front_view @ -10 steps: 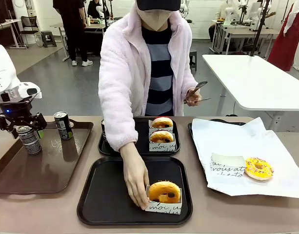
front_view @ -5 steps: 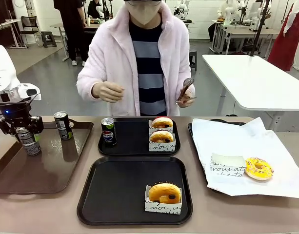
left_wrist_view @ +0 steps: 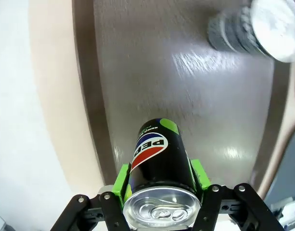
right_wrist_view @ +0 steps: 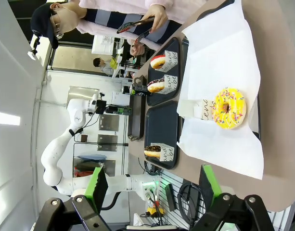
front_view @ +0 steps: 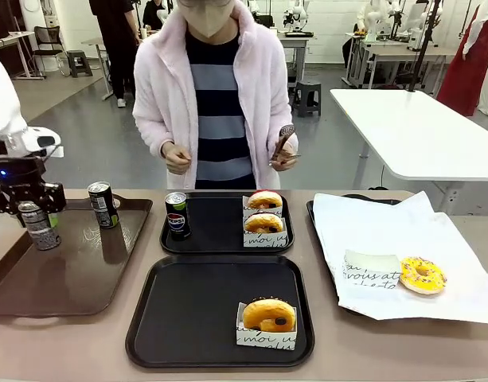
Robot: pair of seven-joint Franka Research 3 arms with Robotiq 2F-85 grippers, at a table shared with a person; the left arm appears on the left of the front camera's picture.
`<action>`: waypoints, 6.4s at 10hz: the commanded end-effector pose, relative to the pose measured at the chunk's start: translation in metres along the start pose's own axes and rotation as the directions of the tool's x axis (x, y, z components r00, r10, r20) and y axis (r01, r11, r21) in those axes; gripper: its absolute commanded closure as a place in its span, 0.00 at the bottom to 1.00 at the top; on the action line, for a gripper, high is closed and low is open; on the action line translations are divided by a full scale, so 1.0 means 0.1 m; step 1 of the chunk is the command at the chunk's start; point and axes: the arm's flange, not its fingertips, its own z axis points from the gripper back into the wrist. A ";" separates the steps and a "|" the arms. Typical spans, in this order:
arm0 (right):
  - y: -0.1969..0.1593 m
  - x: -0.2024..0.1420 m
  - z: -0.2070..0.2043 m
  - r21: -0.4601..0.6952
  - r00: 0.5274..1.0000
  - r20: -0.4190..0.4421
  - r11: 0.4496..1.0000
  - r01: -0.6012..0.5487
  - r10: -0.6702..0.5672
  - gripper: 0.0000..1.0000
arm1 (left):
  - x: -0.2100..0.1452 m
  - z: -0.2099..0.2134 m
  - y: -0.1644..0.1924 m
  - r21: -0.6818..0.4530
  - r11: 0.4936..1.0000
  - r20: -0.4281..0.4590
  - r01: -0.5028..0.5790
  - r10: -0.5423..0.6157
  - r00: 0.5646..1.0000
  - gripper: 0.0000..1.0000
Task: Set up donuts and drinks on trays.
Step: Pick up one Pepsi coke from the Handle tray and place it on the Flat Tray without a Pepsi coke.
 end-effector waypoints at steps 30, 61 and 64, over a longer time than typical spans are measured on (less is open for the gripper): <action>-0.01 0.00 0.01 0.019 1.000 0.006 1.000 -0.017 0.017 0.00 | -1.49 0.73 -1.42 -0.243 0.856 0.182 0.456 -0.421 0.889 0.41; -0.01 0.00 0.01 0.019 1.000 0.006 1.000 -0.017 0.017 0.00 | -1.16 -0.49 -3.09 0.021 0.837 0.059 0.546 -0.546 0.835 0.41; -0.01 0.00 0.01 0.019 1.000 0.006 1.000 -0.017 0.017 0.00 | -1.19 -0.50 -3.09 0.003 0.839 0.051 0.544 -0.544 0.838 0.00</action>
